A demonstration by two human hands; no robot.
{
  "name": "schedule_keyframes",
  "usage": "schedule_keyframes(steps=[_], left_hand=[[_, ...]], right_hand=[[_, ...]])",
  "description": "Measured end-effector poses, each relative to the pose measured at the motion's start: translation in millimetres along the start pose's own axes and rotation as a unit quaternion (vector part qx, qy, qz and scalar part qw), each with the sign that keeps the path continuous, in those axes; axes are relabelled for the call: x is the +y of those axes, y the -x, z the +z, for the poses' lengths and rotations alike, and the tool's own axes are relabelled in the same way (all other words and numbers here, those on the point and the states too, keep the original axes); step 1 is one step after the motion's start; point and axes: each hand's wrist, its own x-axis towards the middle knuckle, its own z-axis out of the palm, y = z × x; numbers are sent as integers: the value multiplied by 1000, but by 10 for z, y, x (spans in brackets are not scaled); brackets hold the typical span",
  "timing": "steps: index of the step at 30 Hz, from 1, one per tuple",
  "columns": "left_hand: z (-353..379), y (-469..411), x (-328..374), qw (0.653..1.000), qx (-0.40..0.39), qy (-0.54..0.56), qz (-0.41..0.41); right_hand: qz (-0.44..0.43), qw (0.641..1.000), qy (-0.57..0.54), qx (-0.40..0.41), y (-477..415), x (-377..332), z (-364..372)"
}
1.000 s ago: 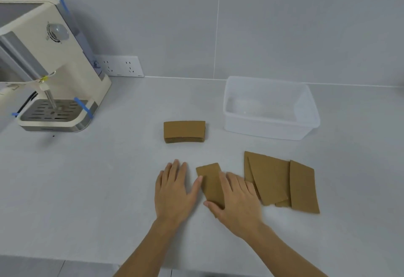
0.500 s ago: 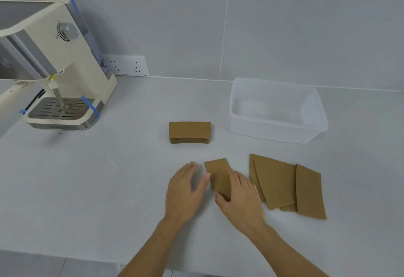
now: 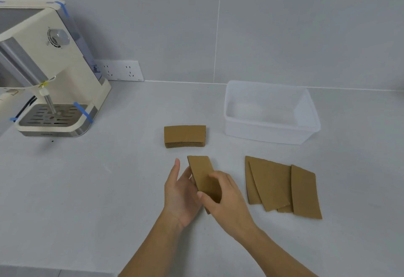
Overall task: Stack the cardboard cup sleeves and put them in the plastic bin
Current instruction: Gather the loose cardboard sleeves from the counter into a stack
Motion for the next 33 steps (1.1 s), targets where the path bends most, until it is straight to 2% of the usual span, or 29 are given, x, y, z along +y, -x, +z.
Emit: schedule_keyframes(steps=[4, 10, 27, 30, 33], left_hand=[[13, 33, -32, 999, -14, 35, -36], [40, 21, -70, 998, -28, 35, -33], [119, -88, -182, 995, -71, 54, -54], [145, -115, -232, 994, -66, 57, -71], [170, -138, -262, 992, -54, 83, -83]], right_hand=[[2, 1000, -14, -25, 33, -47, 41], [-12, 999, -8, -29, 68, -81, 82], [-57, 992, 110, -34, 109, 9, -113], [-42, 994, 102, -7, 75, 62, -228], [6, 995, 78, 58, 17, 161, -397]])
